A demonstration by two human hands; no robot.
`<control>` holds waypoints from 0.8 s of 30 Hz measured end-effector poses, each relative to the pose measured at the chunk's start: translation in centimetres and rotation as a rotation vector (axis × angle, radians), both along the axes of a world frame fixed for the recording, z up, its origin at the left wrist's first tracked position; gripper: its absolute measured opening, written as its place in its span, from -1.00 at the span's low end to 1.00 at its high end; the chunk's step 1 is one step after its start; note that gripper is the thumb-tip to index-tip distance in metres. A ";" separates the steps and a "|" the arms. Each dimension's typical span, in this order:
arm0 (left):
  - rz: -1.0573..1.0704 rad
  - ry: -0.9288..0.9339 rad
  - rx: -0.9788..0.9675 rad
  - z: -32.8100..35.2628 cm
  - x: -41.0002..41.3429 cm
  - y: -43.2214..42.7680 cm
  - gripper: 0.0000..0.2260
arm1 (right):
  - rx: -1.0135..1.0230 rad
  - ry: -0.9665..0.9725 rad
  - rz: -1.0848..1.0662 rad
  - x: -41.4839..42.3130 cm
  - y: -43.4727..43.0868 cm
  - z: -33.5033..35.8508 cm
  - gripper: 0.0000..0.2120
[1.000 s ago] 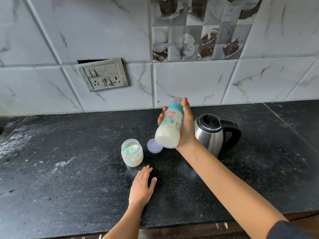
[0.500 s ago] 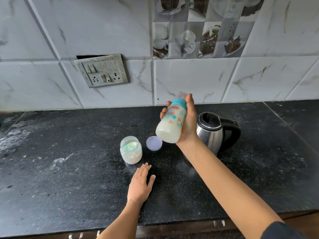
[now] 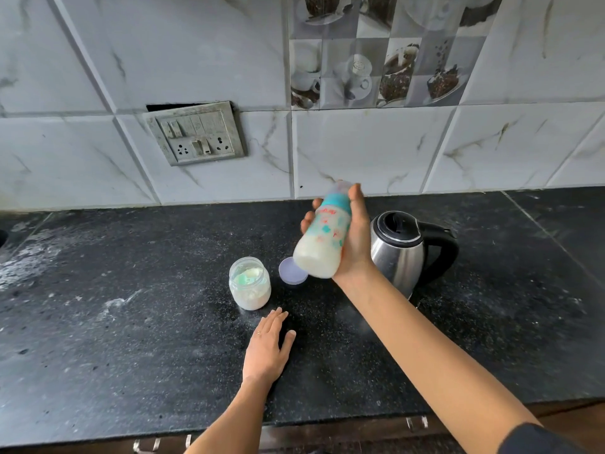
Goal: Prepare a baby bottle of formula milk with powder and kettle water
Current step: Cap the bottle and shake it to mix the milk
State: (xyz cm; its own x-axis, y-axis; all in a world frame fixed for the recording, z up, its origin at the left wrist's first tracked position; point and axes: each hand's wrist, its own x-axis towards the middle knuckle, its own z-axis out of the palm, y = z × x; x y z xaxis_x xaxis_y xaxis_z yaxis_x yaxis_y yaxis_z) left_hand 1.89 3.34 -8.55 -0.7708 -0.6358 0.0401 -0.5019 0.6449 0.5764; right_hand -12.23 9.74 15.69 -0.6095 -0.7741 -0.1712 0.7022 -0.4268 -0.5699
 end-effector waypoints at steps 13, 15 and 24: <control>0.003 0.009 -0.010 -0.3 0.0 -0.1 -0.58 | 0.004 0.108 0.080 1.1 0.5 0.2 -0.66; 0.005 0.005 -0.007 -0.4 0.0 -0.1 -0.58 | -0.027 0.113 0.040 0.9 0.3 0.5 -0.65; -0.003 0.009 -0.007 -0.5 0.1 -0.2 -0.57 | -0.015 0.137 -0.017 0.5 0.1 0.8 -0.65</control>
State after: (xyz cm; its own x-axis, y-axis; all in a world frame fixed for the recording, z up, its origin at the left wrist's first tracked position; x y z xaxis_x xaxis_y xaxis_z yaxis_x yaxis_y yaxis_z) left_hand 2.03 3.17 -9.05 -0.7724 -0.6331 0.0512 -0.4949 0.6504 0.5762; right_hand -11.72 9.87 16.48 -0.6397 -0.7651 -0.0736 0.6105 -0.4477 -0.6533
